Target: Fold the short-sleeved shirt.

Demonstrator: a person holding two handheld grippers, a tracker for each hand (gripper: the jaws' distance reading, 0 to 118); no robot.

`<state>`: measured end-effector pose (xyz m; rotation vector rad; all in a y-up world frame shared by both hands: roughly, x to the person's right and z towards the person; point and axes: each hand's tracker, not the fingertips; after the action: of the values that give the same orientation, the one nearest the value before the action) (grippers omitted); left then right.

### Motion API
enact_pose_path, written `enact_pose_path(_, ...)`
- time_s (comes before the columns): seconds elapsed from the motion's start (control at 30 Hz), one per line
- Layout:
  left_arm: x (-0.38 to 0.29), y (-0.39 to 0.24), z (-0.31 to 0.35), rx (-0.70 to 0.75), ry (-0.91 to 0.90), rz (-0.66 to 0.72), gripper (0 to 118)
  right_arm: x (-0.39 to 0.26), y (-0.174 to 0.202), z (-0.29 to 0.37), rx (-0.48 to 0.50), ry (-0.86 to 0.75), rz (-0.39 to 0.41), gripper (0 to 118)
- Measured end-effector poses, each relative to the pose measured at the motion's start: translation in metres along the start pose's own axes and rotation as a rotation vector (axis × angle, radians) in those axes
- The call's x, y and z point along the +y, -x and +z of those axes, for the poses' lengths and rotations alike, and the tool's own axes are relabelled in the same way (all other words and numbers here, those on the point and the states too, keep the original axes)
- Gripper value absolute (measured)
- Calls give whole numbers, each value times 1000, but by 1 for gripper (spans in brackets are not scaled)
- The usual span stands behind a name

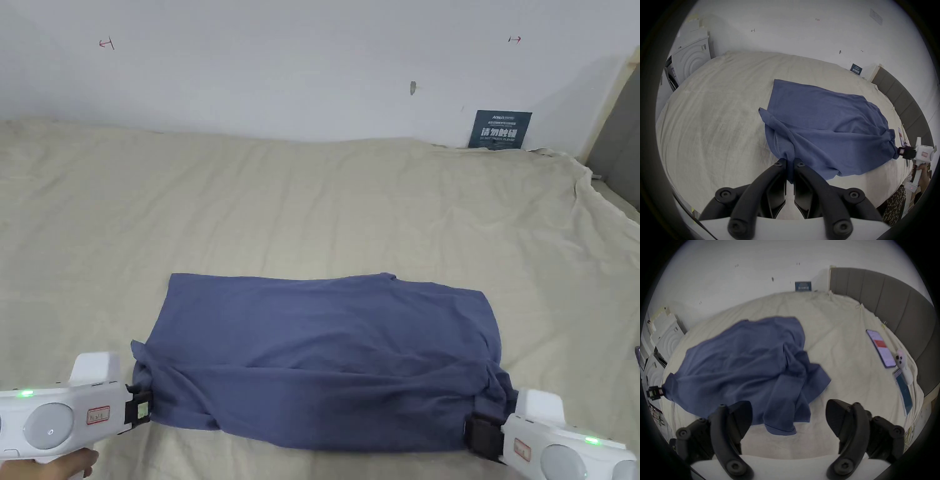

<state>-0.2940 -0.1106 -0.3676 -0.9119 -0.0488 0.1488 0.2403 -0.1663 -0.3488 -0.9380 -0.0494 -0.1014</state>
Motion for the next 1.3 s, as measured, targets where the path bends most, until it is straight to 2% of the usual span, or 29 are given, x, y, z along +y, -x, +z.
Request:
enact_pose_path(0.1,-3,4,-3,-1,5,-2,6,-8,-4,-17,6,22,0,61)
enact_pose_path(0.17,-5,7,-5,3,9,-1,6,-13,-4,-19,14,33,-4,36)
enact_pose_path(0.2,-6,9,-6,3,12,7,6,-16,-6,-19,26,33,-7,18)
enact_pose_path(0.23,-8,7,-5,1,14,15,6,-17,-7,-19,31,28,-8,10)
enact_pose_path(0.37,-17,14,-5,14,16,37,6,-20,-16,-4,69,-10,-4,9)
enact_pose_path(0.53,-32,28,-2,19,24,78,5,-29,-23,33,84,-73,41,9)
enact_pose_path(0.83,-95,26,29,8,62,84,5,-75,-43,90,124,-81,-3,9)
enact_pose_path(1.07,-128,22,28,37,103,109,5,-115,-46,67,69,25,2,9)
enact_pose_path(1.2,-131,17,14,78,128,78,5,-128,-45,57,58,40,-56,9)
enact_pose_path(1.3,-129,13,14,96,135,80,7,-123,-42,63,54,35,-61,11)
